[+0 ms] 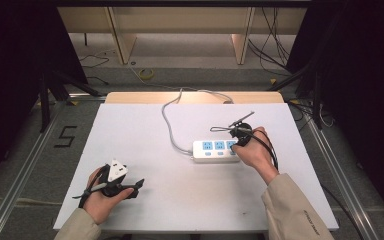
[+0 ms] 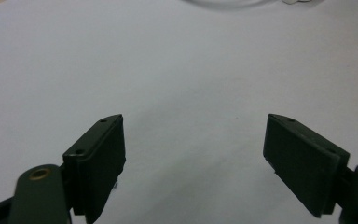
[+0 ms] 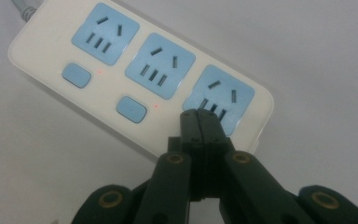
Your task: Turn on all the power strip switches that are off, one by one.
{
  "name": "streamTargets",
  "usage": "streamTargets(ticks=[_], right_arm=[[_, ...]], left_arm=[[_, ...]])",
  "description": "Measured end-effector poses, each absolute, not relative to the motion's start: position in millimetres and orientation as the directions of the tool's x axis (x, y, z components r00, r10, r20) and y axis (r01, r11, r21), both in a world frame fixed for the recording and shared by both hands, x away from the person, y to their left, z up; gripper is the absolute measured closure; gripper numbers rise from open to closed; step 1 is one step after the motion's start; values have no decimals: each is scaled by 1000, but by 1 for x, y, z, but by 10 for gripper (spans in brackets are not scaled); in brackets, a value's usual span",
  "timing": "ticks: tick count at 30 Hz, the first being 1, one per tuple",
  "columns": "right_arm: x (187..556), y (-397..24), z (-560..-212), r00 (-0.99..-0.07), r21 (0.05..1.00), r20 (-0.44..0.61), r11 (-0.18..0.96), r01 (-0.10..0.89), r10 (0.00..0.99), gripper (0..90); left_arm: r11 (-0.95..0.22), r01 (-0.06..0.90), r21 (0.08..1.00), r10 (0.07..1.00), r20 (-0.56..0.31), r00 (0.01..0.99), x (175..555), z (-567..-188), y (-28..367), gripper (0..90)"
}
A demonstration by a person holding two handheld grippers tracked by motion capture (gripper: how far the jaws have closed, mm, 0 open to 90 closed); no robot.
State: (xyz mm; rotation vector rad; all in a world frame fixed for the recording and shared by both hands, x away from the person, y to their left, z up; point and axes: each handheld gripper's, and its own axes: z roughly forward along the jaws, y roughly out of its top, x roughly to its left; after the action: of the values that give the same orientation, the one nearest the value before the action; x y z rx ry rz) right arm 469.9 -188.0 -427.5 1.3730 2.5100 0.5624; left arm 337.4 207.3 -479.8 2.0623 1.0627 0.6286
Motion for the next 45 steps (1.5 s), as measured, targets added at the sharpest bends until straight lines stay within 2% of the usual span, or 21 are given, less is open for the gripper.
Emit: streamTargets(ticks=[45], right_arm=[[472,-184,-434,-532,387,-20,497,777,847,900]], left_arm=[[-403,483,777,835,96,542,337,-480,207,209]])
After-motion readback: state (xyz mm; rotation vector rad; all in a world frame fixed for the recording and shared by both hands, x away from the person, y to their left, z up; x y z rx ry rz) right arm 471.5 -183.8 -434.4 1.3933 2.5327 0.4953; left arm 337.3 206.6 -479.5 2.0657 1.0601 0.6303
